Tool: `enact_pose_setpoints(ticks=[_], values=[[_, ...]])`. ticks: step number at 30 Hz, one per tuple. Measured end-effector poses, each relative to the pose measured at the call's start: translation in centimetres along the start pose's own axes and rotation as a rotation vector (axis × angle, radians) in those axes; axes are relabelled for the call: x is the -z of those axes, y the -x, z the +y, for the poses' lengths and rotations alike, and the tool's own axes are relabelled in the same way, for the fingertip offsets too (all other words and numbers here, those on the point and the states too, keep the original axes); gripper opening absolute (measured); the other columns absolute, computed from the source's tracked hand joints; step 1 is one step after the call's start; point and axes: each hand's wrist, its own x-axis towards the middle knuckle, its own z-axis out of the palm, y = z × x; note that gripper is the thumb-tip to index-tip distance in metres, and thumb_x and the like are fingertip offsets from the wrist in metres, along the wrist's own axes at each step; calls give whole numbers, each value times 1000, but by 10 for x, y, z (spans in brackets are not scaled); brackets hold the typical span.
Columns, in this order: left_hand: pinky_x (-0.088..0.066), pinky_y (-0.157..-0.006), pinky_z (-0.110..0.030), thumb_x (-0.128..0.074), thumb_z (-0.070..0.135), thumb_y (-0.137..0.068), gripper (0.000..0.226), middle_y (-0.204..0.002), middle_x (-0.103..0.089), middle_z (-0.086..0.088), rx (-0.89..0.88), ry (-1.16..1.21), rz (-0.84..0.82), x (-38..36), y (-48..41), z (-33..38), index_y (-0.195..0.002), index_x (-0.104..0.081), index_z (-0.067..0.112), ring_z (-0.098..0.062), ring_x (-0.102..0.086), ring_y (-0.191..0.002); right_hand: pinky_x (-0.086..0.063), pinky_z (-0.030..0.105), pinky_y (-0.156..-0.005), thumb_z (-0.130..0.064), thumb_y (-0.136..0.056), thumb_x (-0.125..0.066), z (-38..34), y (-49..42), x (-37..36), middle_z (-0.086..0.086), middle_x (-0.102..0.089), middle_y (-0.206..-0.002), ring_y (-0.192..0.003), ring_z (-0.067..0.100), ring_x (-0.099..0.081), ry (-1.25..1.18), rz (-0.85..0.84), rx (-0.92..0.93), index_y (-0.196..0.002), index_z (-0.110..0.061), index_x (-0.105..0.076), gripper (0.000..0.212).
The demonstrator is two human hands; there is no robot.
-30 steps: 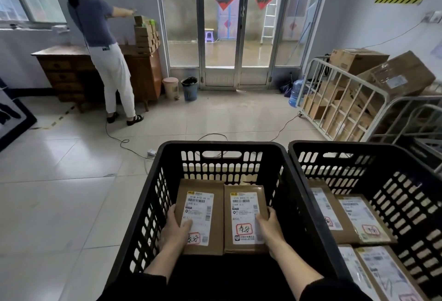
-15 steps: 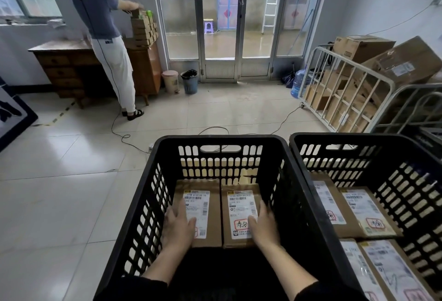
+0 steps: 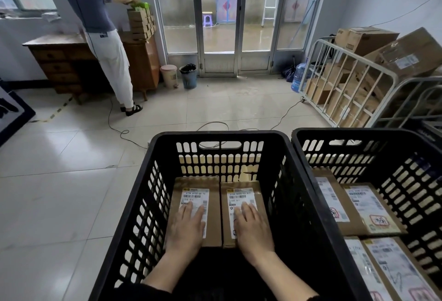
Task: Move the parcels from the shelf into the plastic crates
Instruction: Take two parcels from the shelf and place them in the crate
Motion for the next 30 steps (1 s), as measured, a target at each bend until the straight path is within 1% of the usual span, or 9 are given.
enact_pose_setpoints(ticks=[3,5,8,10,14,19,22,26,30], values=[[-12,-117,-36,-27,39,-99,48,-159,-10,-1,5,9,7,1,-1,-1,-146,-21,30,-20,-6,-146,-4,36,-118,-20,-99,-35,-2,1,2,4,-11,-158,-146,20,-3,-13,-4,1,-147,-21,-18,51],[-17,-116,-38,-30,39,-99,48,-158,-11,-1,4,0,-17,7,-3,0,-146,-22,31,-19,-8,-146,-8,36,-117,-20,-98,-36,-3,-1,9,4,-15,-157,-145,21,-7,-20,-15,7,-145,-20,-24,49],[-18,-116,-38,-30,39,-99,49,-158,-11,-3,7,-29,-93,22,-3,3,-146,-22,30,-20,-9,-146,-24,35,-110,-19,-95,-39,-6,-4,26,5,-32,-145,-136,23,-26,-18,-64,16,-132,-18,-39,37],[-16,-117,-38,-28,41,-98,49,-158,-14,-5,20,-14,-110,31,0,7,-146,-21,30,-22,-12,-145,-32,35,-105,-22,-95,-38,-7,-3,37,4,-37,-138,-130,24,-33,-45,-85,-10,-130,-19,-41,36],[-17,-117,-39,-28,45,-97,53,-156,-20,-6,1,22,-65,44,17,20,-147,-21,27,-23,-19,-143,-24,36,-112,-29,-99,-35,-10,15,51,5,-20,-154,-141,23,-21,-94,-79,-28,-145,-24,-26,47],[-32,-108,-36,-32,42,-98,49,-141,-44,-7,-75,4,-29,72,43,34,-140,-35,17,-24,-39,-130,-29,36,-110,-34,-98,-36,-19,44,84,6,-27,-151,-136,23,-29,-81,-48,-23,-142,-21,-30,47],[-32,-110,-36,-32,42,-98,50,-141,-44,-7,-123,20,10,91,65,43,-138,-37,13,-23,-38,-131,-27,36,-111,-35,-97,-37,-22,65,107,6,-29,-149,-136,21,-28,-55,-14,1,-141,-17,-31,47],[-26,-114,-36,-32,42,-98,52,-145,-41,-6,-219,-23,130,118,101,58,-140,-36,12,-21,-33,-136,-19,38,-116,-40,-98,-35,-29,102,141,6,-18,-156,-143,21,-17,-48,36,-12,-147,-18,-21,55],[-27,-113,-39,-32,43,-97,53,-143,-42,-6,-288,-6,200,134,142,74,-139,-37,13,-22,-34,-135,-19,39,-114,-42,-98,-34,-30,148,169,7,-17,-156,-143,22,-16,-22,104,-24,-148,-19,-20,57]])
